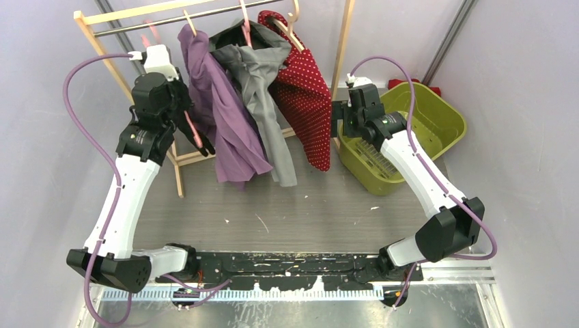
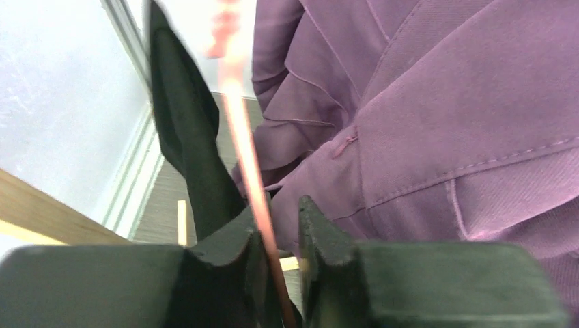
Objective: Remove the skirt from the hanger
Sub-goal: Pick up the hanger from the clothesline.
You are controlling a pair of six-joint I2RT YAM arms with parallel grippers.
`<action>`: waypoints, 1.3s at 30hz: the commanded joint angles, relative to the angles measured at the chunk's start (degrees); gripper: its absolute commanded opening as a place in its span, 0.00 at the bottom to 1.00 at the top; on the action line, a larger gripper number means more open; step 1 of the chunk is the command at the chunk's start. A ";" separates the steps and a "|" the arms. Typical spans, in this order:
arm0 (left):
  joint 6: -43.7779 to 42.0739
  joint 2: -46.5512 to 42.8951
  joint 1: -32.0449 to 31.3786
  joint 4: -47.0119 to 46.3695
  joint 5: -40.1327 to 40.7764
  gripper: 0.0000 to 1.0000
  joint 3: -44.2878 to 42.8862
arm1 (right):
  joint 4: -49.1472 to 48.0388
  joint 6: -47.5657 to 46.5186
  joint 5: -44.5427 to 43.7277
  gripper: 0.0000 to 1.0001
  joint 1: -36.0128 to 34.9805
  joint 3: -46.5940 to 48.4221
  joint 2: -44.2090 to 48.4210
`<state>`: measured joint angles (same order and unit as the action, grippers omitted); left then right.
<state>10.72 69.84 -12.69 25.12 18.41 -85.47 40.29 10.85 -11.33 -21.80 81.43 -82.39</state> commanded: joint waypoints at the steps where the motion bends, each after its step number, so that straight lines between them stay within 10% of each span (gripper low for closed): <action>1: -2.20 -2.87 -0.19 -3.07 0.69 0.13 0.00 | -2.60 -0.65 -0.71 1.00 -0.32 0.19 0.73; 4: -2.50 -3.80 -0.23 -2.33 3.08 0.00 0.45 | -2.80 -0.45 -0.16 1.00 -0.32 -0.26 0.74; 39: -8.00 -9.79 -0.02 -32.28 9.72 0.00 14.17 | -2.58 0.23 -1.63 1.00 -0.26 -3.47 -2.16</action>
<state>1.39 63.44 -12.69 0.60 27.59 -72.29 38.98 10.87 -10.57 -21.80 77.69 -85.14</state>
